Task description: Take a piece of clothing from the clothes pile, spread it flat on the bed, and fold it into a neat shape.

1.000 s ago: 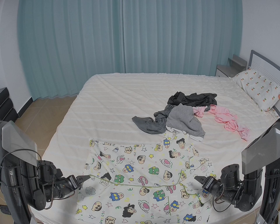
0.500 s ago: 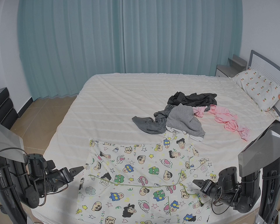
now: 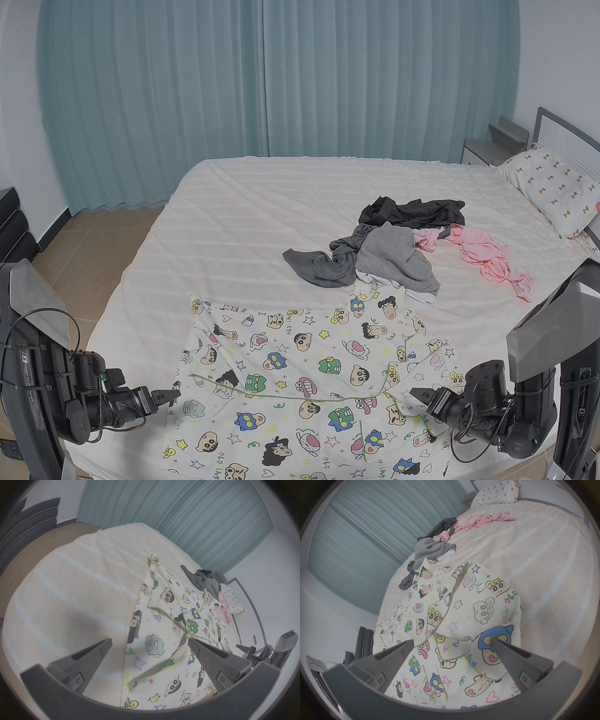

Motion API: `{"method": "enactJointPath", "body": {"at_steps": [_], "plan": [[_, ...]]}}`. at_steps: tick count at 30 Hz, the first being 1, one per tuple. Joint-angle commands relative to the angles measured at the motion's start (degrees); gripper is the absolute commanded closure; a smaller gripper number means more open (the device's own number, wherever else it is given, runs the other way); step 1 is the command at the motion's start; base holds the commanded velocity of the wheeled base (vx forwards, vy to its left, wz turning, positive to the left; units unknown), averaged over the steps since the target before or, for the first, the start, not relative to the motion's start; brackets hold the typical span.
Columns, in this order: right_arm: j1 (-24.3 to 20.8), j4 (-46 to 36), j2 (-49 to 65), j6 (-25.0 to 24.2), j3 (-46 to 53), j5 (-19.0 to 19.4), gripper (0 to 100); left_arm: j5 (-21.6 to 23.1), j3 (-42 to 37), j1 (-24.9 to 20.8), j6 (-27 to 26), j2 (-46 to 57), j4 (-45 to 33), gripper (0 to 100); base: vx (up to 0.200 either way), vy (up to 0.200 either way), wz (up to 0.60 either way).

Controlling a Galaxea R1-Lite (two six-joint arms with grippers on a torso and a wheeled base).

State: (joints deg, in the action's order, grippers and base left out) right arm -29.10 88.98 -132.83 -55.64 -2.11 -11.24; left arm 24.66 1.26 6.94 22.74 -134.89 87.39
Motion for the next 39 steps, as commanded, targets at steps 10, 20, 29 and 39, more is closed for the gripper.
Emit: {"method": "enactJointPath", "body": {"at_steps": [10,20,29,39], "plan": [[-2.01,0.76,0.11,0.09,0.18,-2.03,0,-1.37,-1.17,-1.49,4.77,-1.25,1.38,0,0.0,0.0,0.0],[-2.01,0.76,0.29,0.35,-0.09,-2.03,0,-1.46,-1.17,-1.4,4.95,-1.17,1.38,0,-0.18,0.0,0.0],[-2.01,0.76,0.29,0.35,-0.44,-2.03,0,-1.37,-0.99,-1.66,4.33,-1.52,1.73,0,-0.133,0.0,0.0],[-2.1,0.76,0.2,0.71,-1.32,-2.03,0,-10.25,7.8,-8.78,5.21,-5.91,2.61,0,0.0,0.0,0.0]]}}
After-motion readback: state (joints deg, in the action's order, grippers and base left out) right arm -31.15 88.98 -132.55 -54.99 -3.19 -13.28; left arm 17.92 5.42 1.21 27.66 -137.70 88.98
